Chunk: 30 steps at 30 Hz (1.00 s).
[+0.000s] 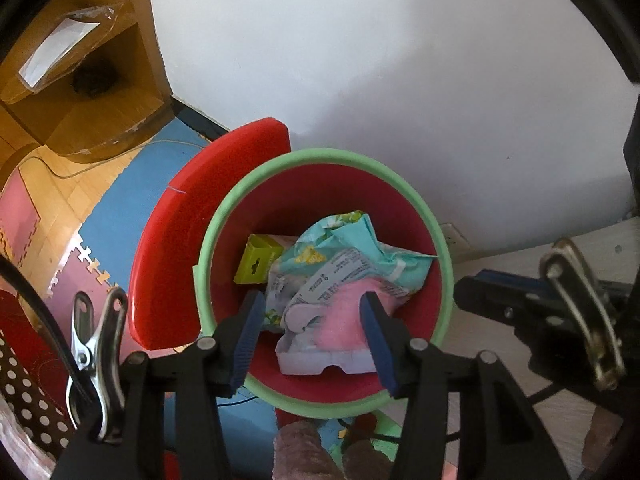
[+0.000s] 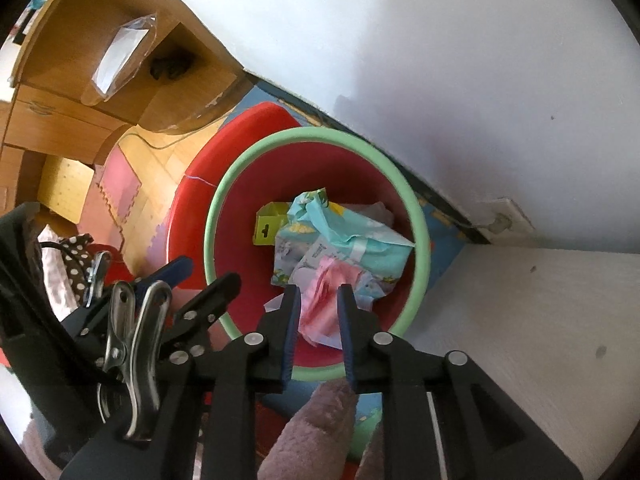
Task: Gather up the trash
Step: 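Open the right gripper over the bucket to drop the pink paper in, then move both grippers from the bucket back to the trash on the bed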
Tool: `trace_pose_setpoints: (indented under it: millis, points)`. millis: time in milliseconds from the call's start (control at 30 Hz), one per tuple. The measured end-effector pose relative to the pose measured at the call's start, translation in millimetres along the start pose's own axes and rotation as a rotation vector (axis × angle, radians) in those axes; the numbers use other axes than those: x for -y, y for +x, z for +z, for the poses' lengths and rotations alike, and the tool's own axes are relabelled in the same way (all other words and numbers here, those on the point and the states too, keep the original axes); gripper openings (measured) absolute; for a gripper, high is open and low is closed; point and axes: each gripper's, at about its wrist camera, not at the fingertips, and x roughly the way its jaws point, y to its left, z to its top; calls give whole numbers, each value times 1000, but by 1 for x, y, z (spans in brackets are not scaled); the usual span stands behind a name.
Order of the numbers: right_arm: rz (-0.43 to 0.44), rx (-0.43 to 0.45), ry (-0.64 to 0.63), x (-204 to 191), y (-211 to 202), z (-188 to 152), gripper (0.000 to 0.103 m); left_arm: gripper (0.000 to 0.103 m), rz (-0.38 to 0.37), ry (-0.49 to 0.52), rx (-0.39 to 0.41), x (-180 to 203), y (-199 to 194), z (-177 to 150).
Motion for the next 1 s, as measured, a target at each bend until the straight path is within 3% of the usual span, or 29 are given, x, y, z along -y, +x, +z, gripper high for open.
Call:
trace_pose_setpoints:
  millis: [567, 1000]
  points:
    - [-32, 165, -23, -19, -61, -43, 20, 52, -7, -19, 63, 10, -61, -32]
    - [1, 306, -90, -37, -122, -102, 20, 52, 32, -39, 175, 22, -145, -67]
